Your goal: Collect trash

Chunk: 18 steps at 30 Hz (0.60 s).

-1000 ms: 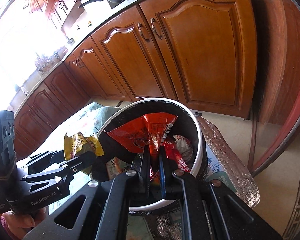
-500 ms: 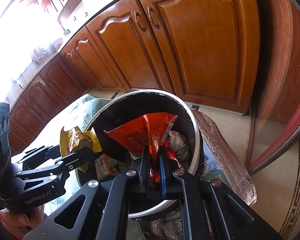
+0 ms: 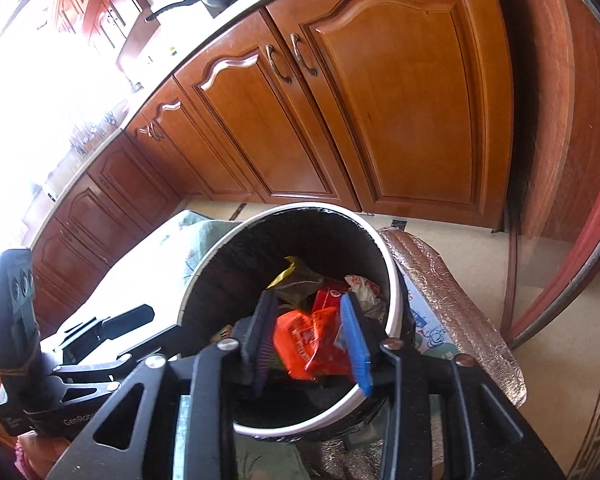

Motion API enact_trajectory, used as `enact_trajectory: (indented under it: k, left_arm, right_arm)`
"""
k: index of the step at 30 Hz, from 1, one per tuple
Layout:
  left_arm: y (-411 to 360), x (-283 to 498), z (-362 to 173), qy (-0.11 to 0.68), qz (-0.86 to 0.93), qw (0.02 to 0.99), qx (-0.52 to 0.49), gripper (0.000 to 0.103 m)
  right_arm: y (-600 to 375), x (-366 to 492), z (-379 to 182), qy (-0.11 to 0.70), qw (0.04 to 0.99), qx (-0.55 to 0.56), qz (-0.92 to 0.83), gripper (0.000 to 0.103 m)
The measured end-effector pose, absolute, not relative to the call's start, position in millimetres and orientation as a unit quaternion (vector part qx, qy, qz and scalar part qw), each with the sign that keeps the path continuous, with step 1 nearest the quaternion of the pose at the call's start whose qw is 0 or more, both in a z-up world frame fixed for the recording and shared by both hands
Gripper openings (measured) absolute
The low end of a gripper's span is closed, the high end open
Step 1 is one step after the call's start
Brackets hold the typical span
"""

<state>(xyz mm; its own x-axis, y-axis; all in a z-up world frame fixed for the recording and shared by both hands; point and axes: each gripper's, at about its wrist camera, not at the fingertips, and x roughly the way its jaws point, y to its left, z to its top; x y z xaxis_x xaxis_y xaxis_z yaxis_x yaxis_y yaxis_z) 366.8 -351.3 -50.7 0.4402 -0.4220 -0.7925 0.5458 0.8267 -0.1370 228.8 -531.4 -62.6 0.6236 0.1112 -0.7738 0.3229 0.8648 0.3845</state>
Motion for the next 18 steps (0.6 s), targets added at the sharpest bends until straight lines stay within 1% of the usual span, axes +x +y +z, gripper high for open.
enact_trajectory:
  k: [2,3,4,5,6,7,11,14,17,18]
  left_arm:
    - [-337,358,-49,0.441,-0.283,0.85,0.054,0.075]
    - [-331,353,-48,0.44,-0.282,0.851,0.048,0.075]
    - [-323,346,-48,0.437,-0.281,0.853,0.039,0.076]
    - [-316,340,-48,0.436,-0.28,0.855,0.033,0.076]
    - [-308,333,-49,0.434,-0.277,0.857,0.026,0.077]
    - [-300,326,-49,0.432,-0.275,0.859,0.02,0.078]
    - [-265,293,-47,0.414,-0.261,0.872,0.003,0.078]
    - [-241,264,-41,0.388,-0.252,0.887,-0.002,0.08]
    - [-217,232,-30,0.352,-0.239,0.905,0.002,0.083]
    - [-210,221,-25,0.336,-0.238,0.911,0.003,0.084]
  right_arm:
    - [-527,224,-60,0.424,0.866,0.258,-0.057,0.046]
    - [-525,220,-59,0.42,0.867,0.262,-0.055,0.051]
    - [-523,216,-59,0.415,0.867,0.269,-0.055,0.061]
    - [-519,210,-59,0.41,0.868,0.277,-0.054,0.067]
    - [-516,204,-59,0.403,0.868,0.286,-0.052,0.076]
    - [-512,199,-59,0.397,0.868,0.294,-0.051,0.079]
    - [-486,175,-59,0.388,0.868,0.308,-0.046,0.079]
    - [-460,159,-51,0.38,0.876,0.293,-0.042,0.08]
    - [-436,143,-36,0.362,0.893,0.266,-0.041,0.085]
    - [-429,137,-29,0.354,0.899,0.255,-0.044,0.089]
